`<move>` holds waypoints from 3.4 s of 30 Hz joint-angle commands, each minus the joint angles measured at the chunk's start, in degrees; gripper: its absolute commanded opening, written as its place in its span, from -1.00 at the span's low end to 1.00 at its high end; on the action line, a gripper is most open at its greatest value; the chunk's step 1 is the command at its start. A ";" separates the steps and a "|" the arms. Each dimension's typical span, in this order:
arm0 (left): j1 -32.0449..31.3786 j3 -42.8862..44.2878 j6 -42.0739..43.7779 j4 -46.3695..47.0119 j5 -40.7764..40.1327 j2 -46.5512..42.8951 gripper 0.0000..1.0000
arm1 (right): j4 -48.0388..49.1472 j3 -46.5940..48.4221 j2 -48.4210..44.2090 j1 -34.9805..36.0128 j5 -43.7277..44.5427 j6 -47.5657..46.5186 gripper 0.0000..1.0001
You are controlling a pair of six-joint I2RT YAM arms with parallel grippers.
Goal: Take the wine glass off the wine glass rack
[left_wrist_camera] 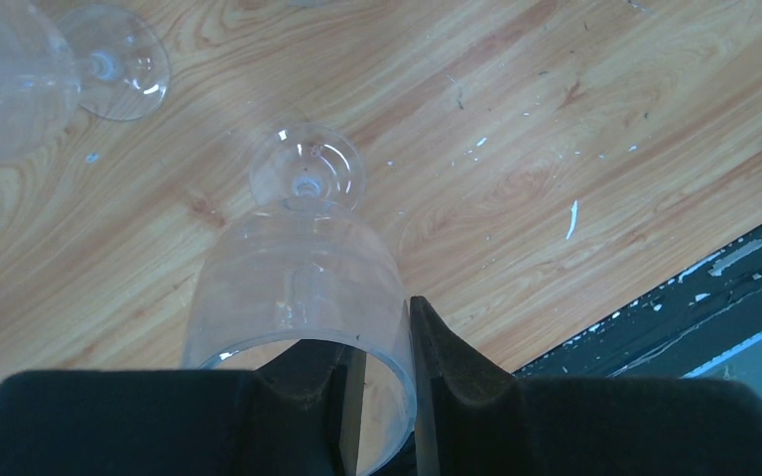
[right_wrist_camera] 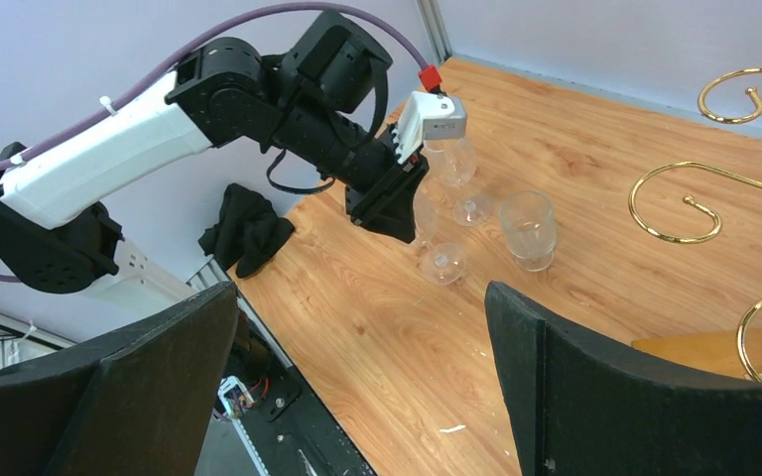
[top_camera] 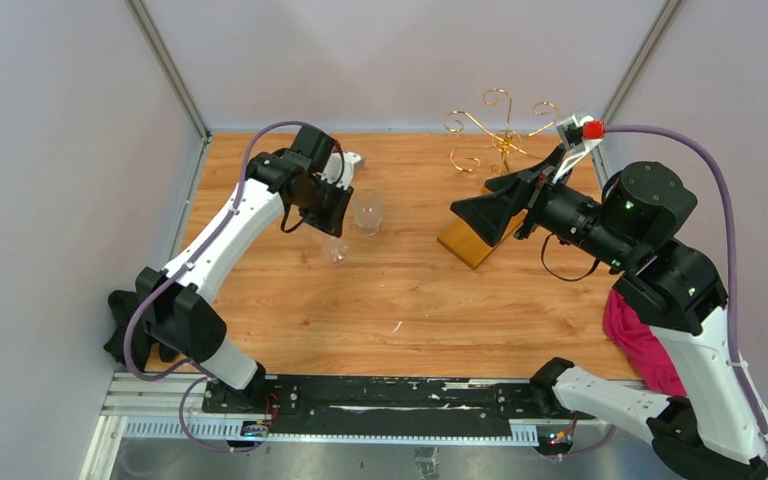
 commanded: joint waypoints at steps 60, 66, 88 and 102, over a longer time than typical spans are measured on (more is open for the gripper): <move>-0.24 -9.59 -6.47 9.80 -4.56 -0.17 0.07 | -0.44 -1.17 -0.77 -0.40 4.99 -3.25 0.99; -0.24 -8.47 -6.73 9.35 -4.25 -1.02 0.38 | -0.41 -1.39 -0.98 -0.40 5.05 -3.19 0.99; -0.24 -3.62 -8.55 9.46 1.12 -7.43 0.47 | 0.01 -2.12 -1.29 -0.37 5.60 -2.80 0.99; -1.64 -9.80 -10.04 29.60 -7.50 -28.21 0.67 | -2.73 -3.33 -1.14 -0.35 19.46 -3.31 0.99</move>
